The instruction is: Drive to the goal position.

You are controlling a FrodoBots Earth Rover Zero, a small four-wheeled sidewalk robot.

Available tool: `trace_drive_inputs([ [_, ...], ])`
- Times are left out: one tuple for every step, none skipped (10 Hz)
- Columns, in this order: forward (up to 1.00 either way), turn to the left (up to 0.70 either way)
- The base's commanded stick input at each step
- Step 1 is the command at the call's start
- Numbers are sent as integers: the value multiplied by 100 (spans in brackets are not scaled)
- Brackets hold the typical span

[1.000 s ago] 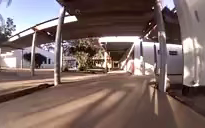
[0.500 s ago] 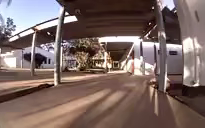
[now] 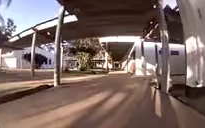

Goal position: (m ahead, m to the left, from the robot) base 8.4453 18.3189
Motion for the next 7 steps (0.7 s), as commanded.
trace_drive_inputs([
  [70, 0],
  [70, 0],
  [70, 0],
  [70, 0],
  [70, 0],
  [70, 0],
  [70, 0],
])
